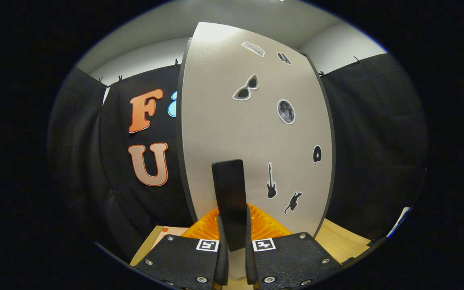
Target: Open the shoe cabinet door, grab the shoes and put them into the shoe cabinet, then close the shoe cabinet door.
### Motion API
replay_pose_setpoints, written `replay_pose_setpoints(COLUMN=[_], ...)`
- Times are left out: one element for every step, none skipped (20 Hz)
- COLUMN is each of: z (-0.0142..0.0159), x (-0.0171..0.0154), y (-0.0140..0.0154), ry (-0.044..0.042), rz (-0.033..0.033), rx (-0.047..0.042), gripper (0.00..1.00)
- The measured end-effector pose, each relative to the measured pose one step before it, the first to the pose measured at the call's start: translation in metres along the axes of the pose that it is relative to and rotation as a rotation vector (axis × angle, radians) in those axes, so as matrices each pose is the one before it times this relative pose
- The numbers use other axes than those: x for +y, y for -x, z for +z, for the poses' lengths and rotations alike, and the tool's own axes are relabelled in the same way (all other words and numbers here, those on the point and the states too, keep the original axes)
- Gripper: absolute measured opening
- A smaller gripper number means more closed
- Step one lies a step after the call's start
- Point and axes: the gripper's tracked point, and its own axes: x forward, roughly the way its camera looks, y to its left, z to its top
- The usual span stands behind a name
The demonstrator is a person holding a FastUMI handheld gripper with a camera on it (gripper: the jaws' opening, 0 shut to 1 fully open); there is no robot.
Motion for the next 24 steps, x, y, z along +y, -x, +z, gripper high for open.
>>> replay_pose_setpoints(z=[0.0004, -0.00057, 0.00197, -0.00109, 0.00044, -0.00076, -0.00014, 0.00118, 0.00095, 0.00194, -0.00031, 0.00011, -0.00197, -0.00014, -0.00019, 0.00093, 0.00073, 0.00181, 0.00042, -0.0004, 0.00057, 0.00082, 0.00079, 0.00122], x=[-0.00356, -0.00448, -0.00401, -0.00352, -0.00386, -0.00457, -0.00489, -0.00635, -0.00364, -0.00453, -0.0065, -0.00289, -0.00291, -0.00419, -0.0049, -0.007, -0.00786, -0.00612, -0.00681, -0.00266, -0.00264, -0.00306, -0.00082, -0.00502], y=[0.00378, 0.00372, 0.00313, 0.00446, 0.0057, 0.00464, 0.00251, 0.00407, 0.00006, 0.0028, 0.00383, 0.00228, 0.00243, 0.00301, 0.0028, 0.00262, 0.00172, -0.00003, 0.00004, 0.00082, 0.00034, 0.00043, -0.00113, 0.00054], ry=[-0.0066, 0.00584, -0.00669, 0.00183, -0.00878, -0.00374, 0.00393, 0.00768, -0.00109, -0.00468, -0.00406, 0.00923, 0.0035, -0.00881, -0.00569, -0.00265, 0.01526, 0.02402, 0.00413, -0.00843, -0.009, -0.00092, 0.01319, 0.0242], rz=[-0.00829, -0.01063, -0.01963, -0.02022, -0.02308, -0.02141, -0.02005, -0.02136, -0.02301, -0.02682, -0.02493, -0.01369, -0.01067, -0.01163, -0.01289, -0.0204, -0.02249, -0.01792, -0.01114, 0.00012, 0.0035, 0.00064, -0.00919, -0.01363], rx=[0.00155, 0.00576, -0.00718, 0.00971, -0.00094, 0.00063, -0.00251, -0.00606, -0.00363, -0.00767, -0.00647, -0.00514, 0.00455, 0.00305, 0.00543, -0.00591, -0.01244, -0.0105, -0.0043, 0.00666, 0.00449, -0.0044, -0.00878, -0.00927], gripper=[0.16, 0.16, 0.16, 0.16, 0.16, 0.16, 0.16, 0.16, 0.16, 0.16, 0.15, 0.15, 0.15, 0.15, 0.15, 0.15, 0.15, 0.15, 0.15, 0.15, 0.15, 0.15, 0.15, 0.15])
